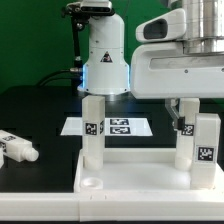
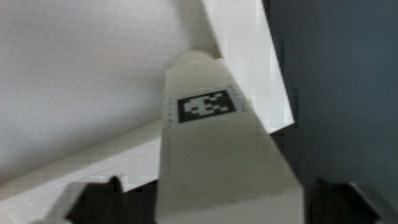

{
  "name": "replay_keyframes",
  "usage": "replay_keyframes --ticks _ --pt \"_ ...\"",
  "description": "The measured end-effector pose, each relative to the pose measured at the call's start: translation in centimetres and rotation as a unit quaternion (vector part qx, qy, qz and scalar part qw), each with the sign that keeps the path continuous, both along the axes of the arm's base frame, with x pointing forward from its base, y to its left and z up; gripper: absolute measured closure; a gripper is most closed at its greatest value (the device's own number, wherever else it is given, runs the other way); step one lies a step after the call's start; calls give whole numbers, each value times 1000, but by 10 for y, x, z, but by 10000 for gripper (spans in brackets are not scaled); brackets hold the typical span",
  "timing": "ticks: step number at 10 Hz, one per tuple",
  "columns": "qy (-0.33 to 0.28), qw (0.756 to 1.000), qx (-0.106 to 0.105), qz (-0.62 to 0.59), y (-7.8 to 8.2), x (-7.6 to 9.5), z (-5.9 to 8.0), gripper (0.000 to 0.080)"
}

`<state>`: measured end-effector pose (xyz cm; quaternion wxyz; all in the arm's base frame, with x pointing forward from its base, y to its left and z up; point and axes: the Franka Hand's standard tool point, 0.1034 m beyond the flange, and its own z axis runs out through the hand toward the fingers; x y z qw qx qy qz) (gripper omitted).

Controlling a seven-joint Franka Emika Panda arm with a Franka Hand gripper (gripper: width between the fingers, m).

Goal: Assemble desk

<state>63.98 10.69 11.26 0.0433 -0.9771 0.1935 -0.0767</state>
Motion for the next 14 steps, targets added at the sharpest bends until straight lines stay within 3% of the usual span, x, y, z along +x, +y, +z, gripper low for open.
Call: replay_keyframes --ticks 1,2,4,5,6,8,9,11,12,13,14 --pt "2 999 8 -39 0 0 0 411" --pt "5 997 14 -80 -1 0 0 515" --pt "12 986 27 -166 -2 -1 -1 515" --pt "25 962 38 -268 -1 -4 0 515" --pt "35 924 57 -376 2 -6 -1 515" --pt "52 816 104 -566 2 -5 -1 515" --pt "54 796 109 -593 2 -5 -1 514" --pt "53 806 107 -580 2 -5 -1 514" --pt "52 813 104 -571 3 -5 -2 438" --pt "41 865 88 -493 4 -4 -2 438" --pt "11 919 76 -387 4 2 -1 233"
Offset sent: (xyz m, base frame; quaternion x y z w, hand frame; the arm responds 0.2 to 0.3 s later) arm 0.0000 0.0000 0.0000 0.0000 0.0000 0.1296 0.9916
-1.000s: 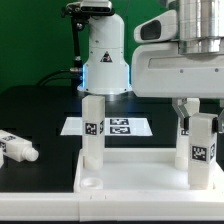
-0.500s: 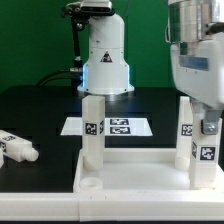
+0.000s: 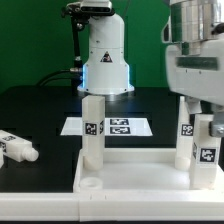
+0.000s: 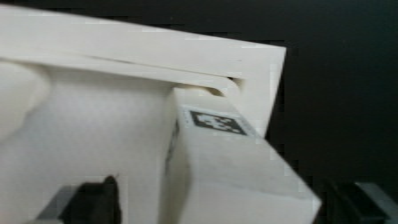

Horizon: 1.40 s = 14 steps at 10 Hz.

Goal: Assemble desk

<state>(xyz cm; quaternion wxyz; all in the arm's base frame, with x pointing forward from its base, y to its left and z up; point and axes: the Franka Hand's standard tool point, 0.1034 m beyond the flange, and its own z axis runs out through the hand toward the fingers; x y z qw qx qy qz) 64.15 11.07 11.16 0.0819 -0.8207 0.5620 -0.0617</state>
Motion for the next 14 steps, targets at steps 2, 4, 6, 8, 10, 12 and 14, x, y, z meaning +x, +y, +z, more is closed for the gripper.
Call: replay_keyframes --ticks 2,4,6,8,10,12,14 --pt "-5 990 -21 141 13 -5 -4 156" --pt "-10 976 -35 215 11 -5 -4 150" --pt "-18 910 -88 405 8 -1 -1 150" --pt "-17 862 -104 496 5 1 1 162" --pt "-16 874 -100 475 4 1 1 331" --pt "-7 921 -84 380 0 1 0 512" --pt "11 964 -62 259 -2 -1 1 511"
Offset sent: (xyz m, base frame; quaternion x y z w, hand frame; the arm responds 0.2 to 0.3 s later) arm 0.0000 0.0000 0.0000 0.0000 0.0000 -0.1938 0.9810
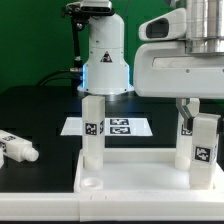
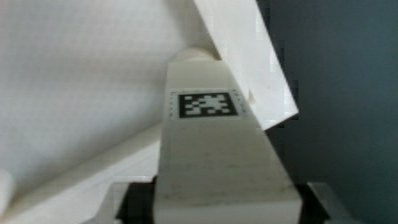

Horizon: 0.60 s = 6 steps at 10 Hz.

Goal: Assemble desk

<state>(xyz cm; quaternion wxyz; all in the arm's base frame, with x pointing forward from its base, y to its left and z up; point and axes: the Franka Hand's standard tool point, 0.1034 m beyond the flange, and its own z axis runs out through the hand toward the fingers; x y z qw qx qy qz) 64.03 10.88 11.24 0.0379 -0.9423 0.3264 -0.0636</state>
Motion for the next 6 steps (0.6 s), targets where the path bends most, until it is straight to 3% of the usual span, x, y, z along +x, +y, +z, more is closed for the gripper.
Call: replay_keyframes --ticks 1,3,6 --pt "9 995 13 -96 0 -3 -1 511" --pt "21 958 46 -281 0 -4 -1 511" --pt "27 934 55 -353 0 -5 -1 511"
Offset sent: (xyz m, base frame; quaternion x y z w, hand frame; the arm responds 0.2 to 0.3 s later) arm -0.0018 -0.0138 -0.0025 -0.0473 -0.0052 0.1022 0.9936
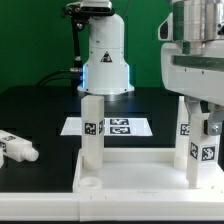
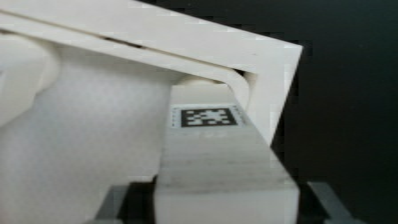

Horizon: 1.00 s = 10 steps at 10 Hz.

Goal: Assemble desk

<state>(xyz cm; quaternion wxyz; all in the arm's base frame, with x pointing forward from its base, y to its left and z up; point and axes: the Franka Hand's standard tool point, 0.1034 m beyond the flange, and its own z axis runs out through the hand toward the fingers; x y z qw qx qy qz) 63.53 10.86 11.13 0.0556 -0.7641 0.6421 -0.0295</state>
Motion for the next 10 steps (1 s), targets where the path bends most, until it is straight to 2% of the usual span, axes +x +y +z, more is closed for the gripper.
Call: replay_keyframes --ticks 2,5,6,8,9,10 --pt "3 998 12 -68 1 0 0 511" --pt "-23 955 65 -289 -1 4 0 505" --pt "-30 948 70 -309 -3 4 0 505" --pt "-29 951 68 -300 -3 3 -1 504" --pt "-28 951 68 -299 -3 3 -1 316" --pt "-28 952 67 -297 -3 3 -2 316"
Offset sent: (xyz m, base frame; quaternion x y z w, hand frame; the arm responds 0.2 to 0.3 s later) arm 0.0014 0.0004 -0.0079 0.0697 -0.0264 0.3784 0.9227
